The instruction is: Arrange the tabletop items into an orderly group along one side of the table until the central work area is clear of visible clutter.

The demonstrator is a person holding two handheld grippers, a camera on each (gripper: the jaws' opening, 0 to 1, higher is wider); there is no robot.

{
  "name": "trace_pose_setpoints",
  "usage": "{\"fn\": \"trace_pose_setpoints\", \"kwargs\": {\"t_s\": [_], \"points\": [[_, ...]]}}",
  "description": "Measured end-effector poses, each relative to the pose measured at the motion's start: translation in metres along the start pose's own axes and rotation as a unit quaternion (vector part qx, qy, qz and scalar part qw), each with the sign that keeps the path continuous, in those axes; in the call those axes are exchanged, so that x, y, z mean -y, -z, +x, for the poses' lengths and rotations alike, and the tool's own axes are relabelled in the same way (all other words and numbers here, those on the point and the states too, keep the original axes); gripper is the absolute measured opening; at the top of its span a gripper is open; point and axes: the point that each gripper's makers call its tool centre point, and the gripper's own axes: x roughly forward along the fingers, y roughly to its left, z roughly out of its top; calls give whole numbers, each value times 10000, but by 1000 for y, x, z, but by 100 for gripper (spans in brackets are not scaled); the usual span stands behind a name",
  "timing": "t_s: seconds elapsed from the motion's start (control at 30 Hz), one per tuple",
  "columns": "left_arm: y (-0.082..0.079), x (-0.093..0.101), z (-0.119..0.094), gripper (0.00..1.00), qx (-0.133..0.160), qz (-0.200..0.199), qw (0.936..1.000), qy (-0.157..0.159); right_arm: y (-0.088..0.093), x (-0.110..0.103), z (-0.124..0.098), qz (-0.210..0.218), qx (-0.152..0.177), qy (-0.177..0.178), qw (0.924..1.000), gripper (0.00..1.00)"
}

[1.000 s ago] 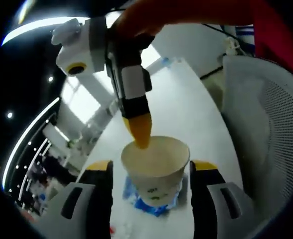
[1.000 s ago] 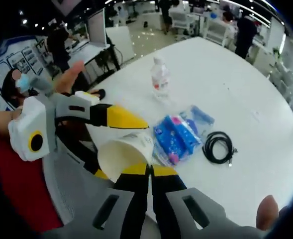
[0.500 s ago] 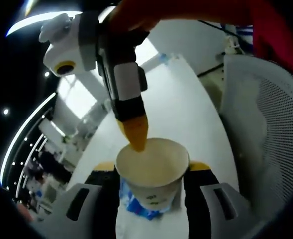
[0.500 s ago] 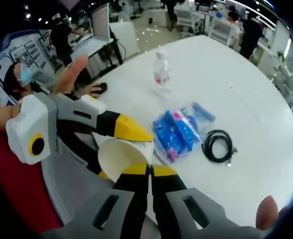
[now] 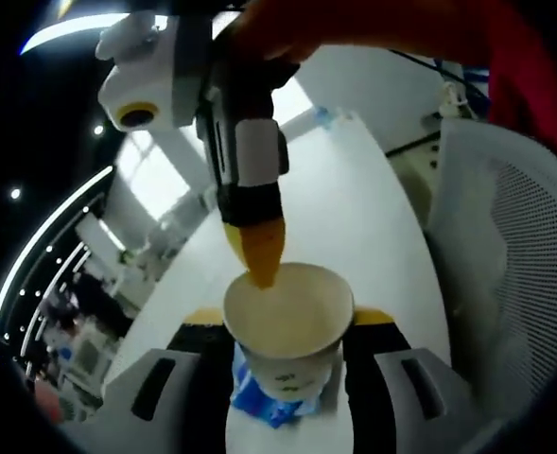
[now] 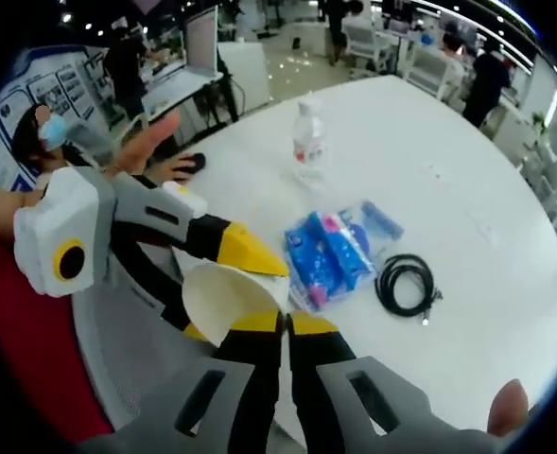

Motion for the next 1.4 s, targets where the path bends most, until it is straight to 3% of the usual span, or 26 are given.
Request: {"fn": "trace_pose_setpoints", "kwargs": {"t_s": [0.23, 0.43, 0.6, 0.77, 0.9, 1.0, 1.1, 1.23, 1.4], "points": [[2, -4, -2, 42, 44, -262, 9996, -127, -6, 4, -1, -77, 214, 46, 9997, 14], [6, -11, -4, 42, 65, -523, 9983, -240, -20, 8, -6, -5, 708, -23, 9975, 25], [16, -19, -6, 42, 17, -804, 9961, -365, -31, 28, -14, 43, 1148, 348, 9928, 38], [29, -35, -15, 42, 41, -1323, 9893, -606, -35, 62, -21, 438, 1686, 787, 9816, 57], [37, -53, -27, 42, 107, -1704, 9815, -872, -29, 80, -12, 936, 1919, 745, 9741, 60], [43, -67, -35, 42, 137, -1899, 9759, -1067, -20, 91, 1, 981, 1874, 845, 9737, 63], [50, -77, -42, 42, 139, -2055, 9709, -1222, -10, 95, 20, 1294, 1794, 716, 9726, 63], [60, -92, -50, 42, 162, -2319, 9618, -1448, 4, 98, 45, 1805, 1677, 480, 9680, 57], [69, -99, -52, 42, 96, -2409, 9583, -1536, 18, 97, 74, 2319, 1489, 199, 9611, 47]]}}
